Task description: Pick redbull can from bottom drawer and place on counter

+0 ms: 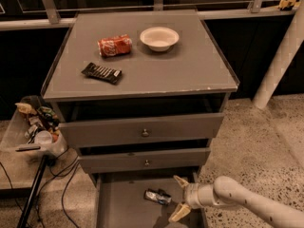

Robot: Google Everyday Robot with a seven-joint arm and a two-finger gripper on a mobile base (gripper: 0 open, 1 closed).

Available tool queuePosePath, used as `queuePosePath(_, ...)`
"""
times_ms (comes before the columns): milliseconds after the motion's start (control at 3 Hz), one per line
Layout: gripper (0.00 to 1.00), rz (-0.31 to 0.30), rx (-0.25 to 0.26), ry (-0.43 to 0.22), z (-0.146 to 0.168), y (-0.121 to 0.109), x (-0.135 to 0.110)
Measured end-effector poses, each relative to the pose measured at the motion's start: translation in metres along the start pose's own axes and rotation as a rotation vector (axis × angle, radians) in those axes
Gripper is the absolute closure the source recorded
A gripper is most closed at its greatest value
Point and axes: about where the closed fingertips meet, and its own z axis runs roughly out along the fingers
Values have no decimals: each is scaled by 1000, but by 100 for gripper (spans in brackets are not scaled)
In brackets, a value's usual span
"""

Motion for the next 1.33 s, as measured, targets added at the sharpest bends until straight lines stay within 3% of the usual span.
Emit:
queuePosePath(667, 0, 22, -22, 49, 55, -8, 32)
queuePosePath(1333, 0, 73, 7, 65, 95, -26, 69)
